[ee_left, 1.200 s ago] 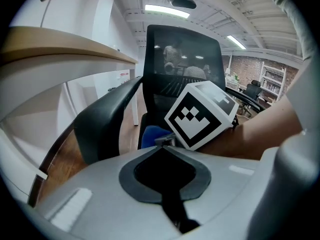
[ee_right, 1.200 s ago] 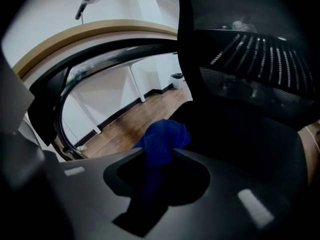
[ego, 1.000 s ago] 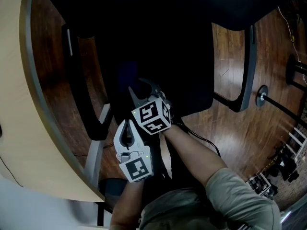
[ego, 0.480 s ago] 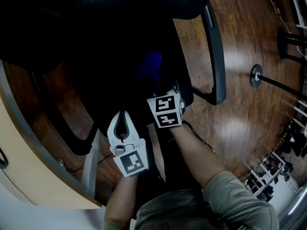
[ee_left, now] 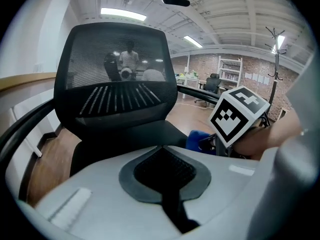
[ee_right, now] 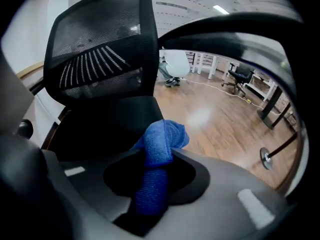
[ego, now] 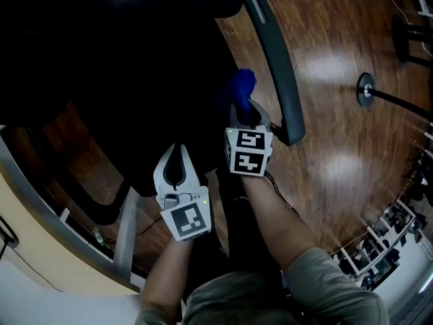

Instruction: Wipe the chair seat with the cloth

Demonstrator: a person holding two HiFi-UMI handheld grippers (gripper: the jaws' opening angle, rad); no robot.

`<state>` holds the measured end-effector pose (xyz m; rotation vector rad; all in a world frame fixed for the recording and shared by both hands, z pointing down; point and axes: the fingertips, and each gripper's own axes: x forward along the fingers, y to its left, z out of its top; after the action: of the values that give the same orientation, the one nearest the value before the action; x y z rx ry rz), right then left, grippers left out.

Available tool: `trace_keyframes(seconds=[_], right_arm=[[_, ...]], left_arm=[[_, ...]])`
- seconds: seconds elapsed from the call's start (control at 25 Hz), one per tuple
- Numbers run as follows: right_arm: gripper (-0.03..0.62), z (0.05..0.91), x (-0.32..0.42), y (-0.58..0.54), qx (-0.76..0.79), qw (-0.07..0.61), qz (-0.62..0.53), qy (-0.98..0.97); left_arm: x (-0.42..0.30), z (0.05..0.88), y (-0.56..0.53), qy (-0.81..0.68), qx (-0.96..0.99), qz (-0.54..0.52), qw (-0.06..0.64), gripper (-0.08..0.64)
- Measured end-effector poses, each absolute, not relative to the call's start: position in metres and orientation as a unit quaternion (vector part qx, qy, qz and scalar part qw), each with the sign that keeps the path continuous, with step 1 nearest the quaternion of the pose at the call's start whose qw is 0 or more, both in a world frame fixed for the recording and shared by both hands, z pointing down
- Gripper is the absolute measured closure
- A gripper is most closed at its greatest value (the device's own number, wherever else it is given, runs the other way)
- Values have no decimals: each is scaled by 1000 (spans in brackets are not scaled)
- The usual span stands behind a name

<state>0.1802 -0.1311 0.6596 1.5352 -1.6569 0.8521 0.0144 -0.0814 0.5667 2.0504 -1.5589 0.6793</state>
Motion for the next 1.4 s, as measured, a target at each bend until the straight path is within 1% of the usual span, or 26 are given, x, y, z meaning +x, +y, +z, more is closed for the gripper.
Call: trace_keyframes(seconds=[0.12,0.32,0.48,0.56,0.72,0.84,0.92,1.04,1.2,1.4], right_arm=[[495,670,191,-124,605,345,343,-631],[495,690,196,-109,588,356,346,-638],[495,698,200,-113,579,349,340,-654],[495,690,198,-116,579,346,331,-660],[494,665,182,-121,572,343,290,-686],[492,646,146,-125,539,307,275,-735],[491,629,105,-118,501,285,271,-771],[491,605,36,-96,435,274,253,-820],[492,594,-44,-58,350,275,236,-864],[492,609,-116,-8,270,310,221,-884]], left_arm=[[24,574,-80,-574,744,253,232,555],[35,591,-72,-599,721,253,239,555],[42,601,-66,-617,704,252,244,555],[34,598,-61,-627,695,249,248,555],[-4,586,-44,-660,665,238,257,555],[-38,577,-37,-687,643,222,254,555],[-64,567,-27,-700,631,221,250,555],[-103,554,-4,-716,615,221,246,555],[-138,549,23,-728,602,216,248,555],[-160,554,60,-720,606,211,265,555]])
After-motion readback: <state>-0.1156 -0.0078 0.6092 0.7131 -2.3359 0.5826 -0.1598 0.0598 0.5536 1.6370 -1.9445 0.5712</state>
